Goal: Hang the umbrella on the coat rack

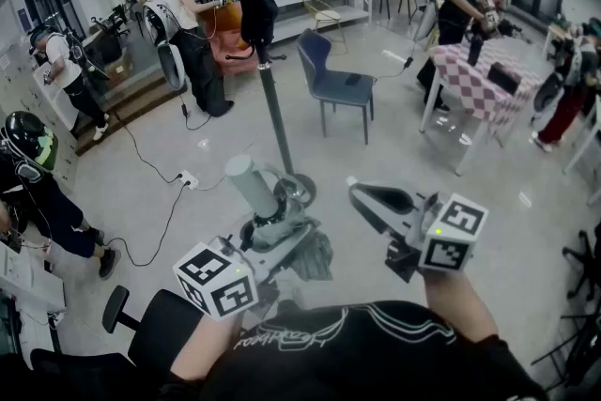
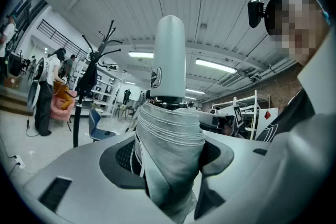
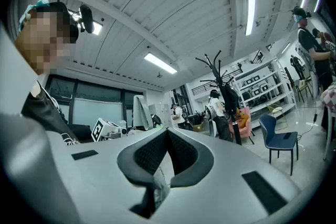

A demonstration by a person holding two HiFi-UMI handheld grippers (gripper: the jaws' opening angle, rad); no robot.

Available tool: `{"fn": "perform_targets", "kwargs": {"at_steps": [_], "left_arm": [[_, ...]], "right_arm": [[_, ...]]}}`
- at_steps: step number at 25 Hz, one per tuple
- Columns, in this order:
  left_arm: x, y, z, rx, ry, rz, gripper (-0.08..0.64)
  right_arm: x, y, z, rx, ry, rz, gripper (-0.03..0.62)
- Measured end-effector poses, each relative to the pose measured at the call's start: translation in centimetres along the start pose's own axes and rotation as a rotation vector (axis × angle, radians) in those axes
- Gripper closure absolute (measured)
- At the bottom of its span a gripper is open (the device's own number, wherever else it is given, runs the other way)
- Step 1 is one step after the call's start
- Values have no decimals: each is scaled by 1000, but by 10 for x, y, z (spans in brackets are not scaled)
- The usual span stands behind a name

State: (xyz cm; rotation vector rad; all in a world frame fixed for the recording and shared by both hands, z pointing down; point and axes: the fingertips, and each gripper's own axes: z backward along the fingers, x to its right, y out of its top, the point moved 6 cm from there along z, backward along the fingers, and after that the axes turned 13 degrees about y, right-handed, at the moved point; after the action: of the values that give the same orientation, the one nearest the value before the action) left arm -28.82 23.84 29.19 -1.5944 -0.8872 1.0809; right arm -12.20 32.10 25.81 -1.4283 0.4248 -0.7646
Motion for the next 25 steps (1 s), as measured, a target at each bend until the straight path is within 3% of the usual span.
{"fn": "perform_targets", "kwargs": {"at_steps": [7,15,19,25], "left_arm": [[2,4,-11,-6,-14,-8,310],[-13,-3,-50,-52,-55,50,310],[-26,-9,-80,-67,-97,61,310],[-66,-13,-134,-92,-98,91,310]], "right_arm": [[11,0,8,19,-20,-25,581],[43,-16,16,20,-42,-121,581],[74,-26,21,-19,-90,-135,581],[142,-44,14,-50,-119,-194,581]]}}
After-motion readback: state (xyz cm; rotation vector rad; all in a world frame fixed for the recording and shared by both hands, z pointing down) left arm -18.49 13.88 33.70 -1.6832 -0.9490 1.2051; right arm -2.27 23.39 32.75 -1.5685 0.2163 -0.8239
